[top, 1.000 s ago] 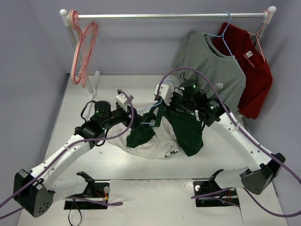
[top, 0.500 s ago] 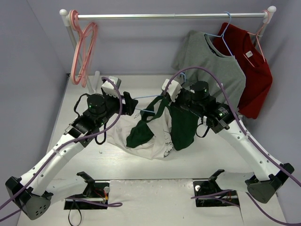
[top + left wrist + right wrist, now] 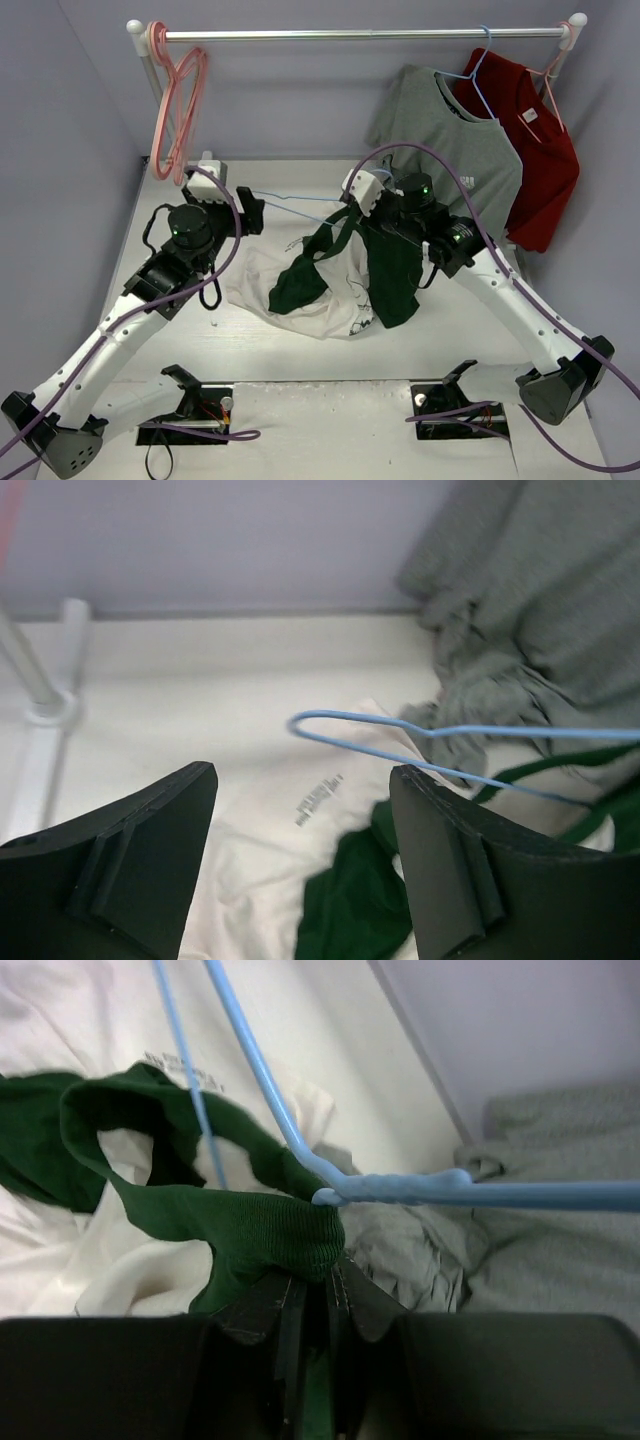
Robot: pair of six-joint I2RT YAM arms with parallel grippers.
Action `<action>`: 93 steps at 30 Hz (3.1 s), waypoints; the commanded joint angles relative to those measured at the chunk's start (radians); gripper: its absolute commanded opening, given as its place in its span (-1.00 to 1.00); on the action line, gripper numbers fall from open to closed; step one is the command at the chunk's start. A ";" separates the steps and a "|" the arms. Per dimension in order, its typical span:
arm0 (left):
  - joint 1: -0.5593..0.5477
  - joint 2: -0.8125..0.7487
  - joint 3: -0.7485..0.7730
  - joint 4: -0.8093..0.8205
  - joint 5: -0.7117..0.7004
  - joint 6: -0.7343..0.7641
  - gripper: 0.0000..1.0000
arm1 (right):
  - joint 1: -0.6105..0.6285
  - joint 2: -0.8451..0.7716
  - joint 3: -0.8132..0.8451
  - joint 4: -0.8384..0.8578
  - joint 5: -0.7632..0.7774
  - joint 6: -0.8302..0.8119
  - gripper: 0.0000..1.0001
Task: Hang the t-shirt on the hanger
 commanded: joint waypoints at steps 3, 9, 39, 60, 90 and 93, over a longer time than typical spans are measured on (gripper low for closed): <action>0.017 0.027 0.107 0.074 -0.055 0.084 0.40 | -0.021 -0.036 -0.026 0.015 0.035 0.007 -1.00; 0.019 0.048 0.094 0.028 0.015 0.024 0.41 | -0.021 -0.038 -0.026 0.021 0.045 0.005 -1.00; -0.276 0.399 -0.097 0.420 -0.149 -0.099 0.40 | -0.046 -0.039 0.031 0.037 0.013 0.150 -1.00; -0.161 0.517 -0.081 0.445 -0.160 -0.117 -0.93 | -0.054 -0.074 0.002 -0.022 0.123 0.113 -1.00; 0.183 0.601 0.722 -0.490 0.131 -0.039 -1.00 | -0.066 -0.024 0.043 -0.104 0.223 0.019 -1.00; 0.166 0.597 0.761 -0.518 0.116 -0.037 -1.00 | -0.055 0.034 0.109 -0.115 0.222 0.018 -1.00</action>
